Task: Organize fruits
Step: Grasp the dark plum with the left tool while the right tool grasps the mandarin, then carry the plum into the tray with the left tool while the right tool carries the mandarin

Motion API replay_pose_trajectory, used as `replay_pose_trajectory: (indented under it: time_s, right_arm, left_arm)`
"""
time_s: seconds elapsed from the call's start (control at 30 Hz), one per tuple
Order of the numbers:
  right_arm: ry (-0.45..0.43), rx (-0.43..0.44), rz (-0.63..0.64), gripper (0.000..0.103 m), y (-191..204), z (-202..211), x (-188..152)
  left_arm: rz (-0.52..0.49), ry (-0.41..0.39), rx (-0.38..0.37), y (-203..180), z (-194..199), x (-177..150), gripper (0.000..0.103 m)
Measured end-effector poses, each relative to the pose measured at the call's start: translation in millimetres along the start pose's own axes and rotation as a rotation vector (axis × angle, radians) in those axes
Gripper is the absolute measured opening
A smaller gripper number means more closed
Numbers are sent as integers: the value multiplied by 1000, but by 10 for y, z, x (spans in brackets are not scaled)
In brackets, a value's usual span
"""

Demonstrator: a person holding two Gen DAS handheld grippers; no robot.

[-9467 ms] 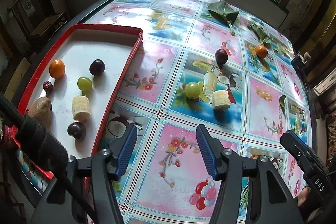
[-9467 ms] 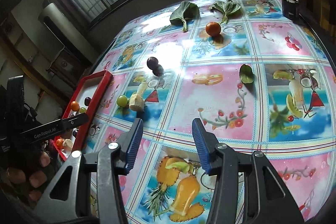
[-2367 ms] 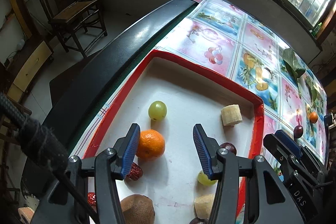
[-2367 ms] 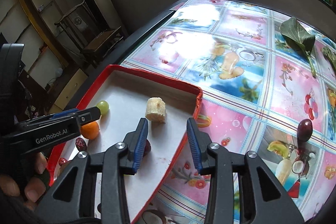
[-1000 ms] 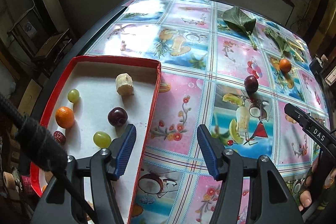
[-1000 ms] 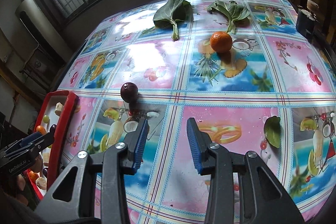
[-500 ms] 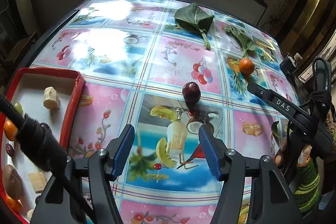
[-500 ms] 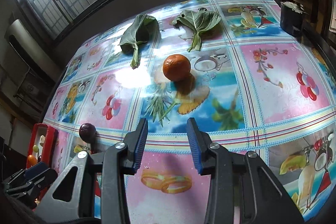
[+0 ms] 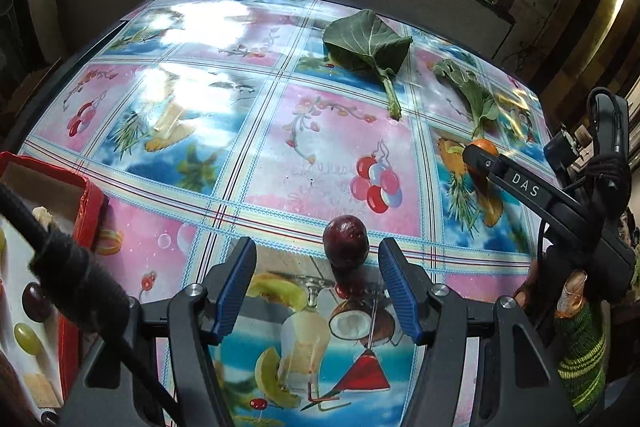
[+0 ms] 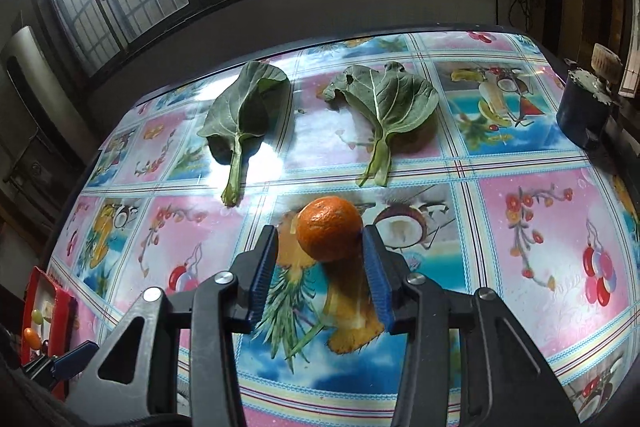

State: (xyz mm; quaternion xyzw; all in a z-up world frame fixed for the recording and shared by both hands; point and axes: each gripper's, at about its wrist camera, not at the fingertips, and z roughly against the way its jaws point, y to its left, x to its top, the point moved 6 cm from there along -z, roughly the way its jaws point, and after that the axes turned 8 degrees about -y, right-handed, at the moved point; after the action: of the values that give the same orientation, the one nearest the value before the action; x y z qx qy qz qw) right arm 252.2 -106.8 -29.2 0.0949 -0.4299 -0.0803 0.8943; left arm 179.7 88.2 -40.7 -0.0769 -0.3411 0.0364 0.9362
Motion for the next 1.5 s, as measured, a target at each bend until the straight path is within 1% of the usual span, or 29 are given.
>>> replay_pose_trajectory:
  time_s: [0.03, 0.07, 0.1, 0.13, 0.17, 0.2, 0.23, 0.37, 0.47, 0.63, 0.73, 0.77, 0.83, 0.9, 1.03, 1.1, 1.23, 1.37, 1.5]
  right_arm:
    - [21, 4, -23, 45, -36, -43, -13]
    - [21, 14, -41, 45, -61, -57, -4]
    - [15, 13, -49, 45, -79, -62, 11]
    - [19, 14, -55, 45, -90, -86, 21]
    - [15, 17, -58, 44, -89, -95, 33]
    - [20, 16, -55, 41, -86, -109, 31]
    - [20, 16, -49, 39, -71, -107, 27]
    - [15, 10, -43, 38, -29, -2, -44]
    - [11, 36, -49, 38, 28, 208, -171]
    - [23, 106, -54, 38, 228, 665, -442]
    - [29, 157, -50, 38, 408, 962, -601]
    - [34, 174, -50, 38, 477, 1053, -664]
    - [47, 220, -48, 38, 632, 1226, -799]
    - [54, 255, -33, 38, 802, 1377, -923]
    - [55, 319, -15, 38, 1116, 1608, -1124]
    - [63, 355, -6, 39, 1278, 1679, -1210]
    - [84, 399, 24, 39, 1551, 1732, -1352]
    - [87, 423, 43, 39, 1714, 1809, -1418]
    - [88, 427, 47, 39, 1778, 1859, -1478]
  left_arm:
    - [-5, 7, 6, -21, -47, 11, 63]
    - [-8, 19, 7, -39, -90, 4, 63]
    - [-10, 35, 4, -58, -135, -16, 61]
    - [-23, 32, 16, -75, -149, -29, 55]
    - [-46, 18, 34, -94, -135, -39, 46]
    - [-54, 19, 23, -113, -120, -60, 33]
    - [-53, 22, 7, -112, -95, -78, 24]
    - [-13, 33, -41, 9, 50, -164, 24]
    - [18, 38, -79, 121, 227, -263, 24]
    - [39, 39, -90, 309, 547, -439, 24]
    - [35, 36, -59, 441, 754, -541, 24]
    - [33, 38, -37, 494, 816, -576, 24]
    - [47, 34, -14, 611, 948, -629, 24]
    - [43, 27, 46, 736, 1075, -678, 24]
    - [46, -21, 118, 974, 1339, -729, 24]
    - [43, -39, 149, 1060, 1419, -752, 24]
    - [37, -49, 183, 1201, 1516, -819, 24]
    - [28, -68, 229, 1314, 1588, -883, 24]
    - [31, -64, 260, 1410, 1593, -951, 24]
